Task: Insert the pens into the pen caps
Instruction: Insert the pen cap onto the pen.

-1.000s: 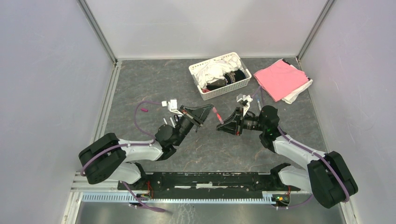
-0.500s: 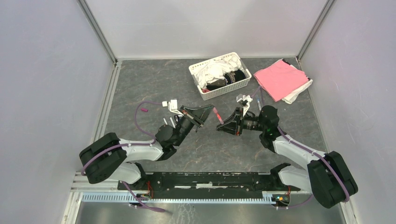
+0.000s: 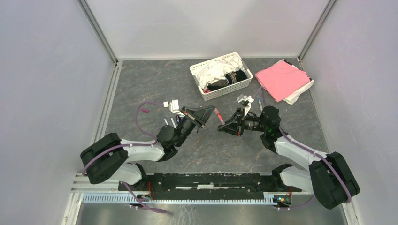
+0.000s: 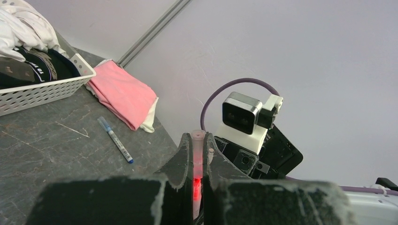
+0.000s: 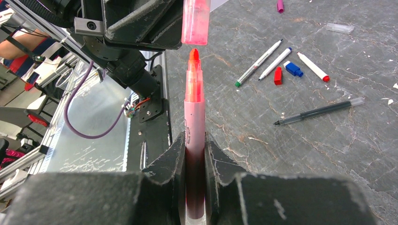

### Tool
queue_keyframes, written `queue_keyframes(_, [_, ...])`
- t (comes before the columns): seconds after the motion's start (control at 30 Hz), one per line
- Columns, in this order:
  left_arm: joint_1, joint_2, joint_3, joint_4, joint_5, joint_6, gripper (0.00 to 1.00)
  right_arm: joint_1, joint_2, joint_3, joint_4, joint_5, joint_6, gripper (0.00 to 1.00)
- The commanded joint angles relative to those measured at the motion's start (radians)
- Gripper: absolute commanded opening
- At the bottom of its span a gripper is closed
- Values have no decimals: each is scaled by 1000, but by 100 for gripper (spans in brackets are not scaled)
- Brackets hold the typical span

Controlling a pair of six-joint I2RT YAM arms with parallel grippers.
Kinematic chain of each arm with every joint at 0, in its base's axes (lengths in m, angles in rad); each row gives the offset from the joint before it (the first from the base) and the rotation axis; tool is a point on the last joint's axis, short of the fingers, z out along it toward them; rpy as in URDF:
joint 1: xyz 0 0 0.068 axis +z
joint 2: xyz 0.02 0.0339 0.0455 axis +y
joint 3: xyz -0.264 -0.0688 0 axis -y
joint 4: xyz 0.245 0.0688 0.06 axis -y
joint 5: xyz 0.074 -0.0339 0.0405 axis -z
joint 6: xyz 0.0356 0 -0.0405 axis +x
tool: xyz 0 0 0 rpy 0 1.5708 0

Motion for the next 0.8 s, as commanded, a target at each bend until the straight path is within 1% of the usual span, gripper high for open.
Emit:
queue_keyframes(0.0, [-7,10,23,45,4,-33,2,4,-8,12,15,13,-17,0])
queue_keyframes(0.77, [-9,21,4,65,32,-61,2,2,-10,17,16,17,-20,0])
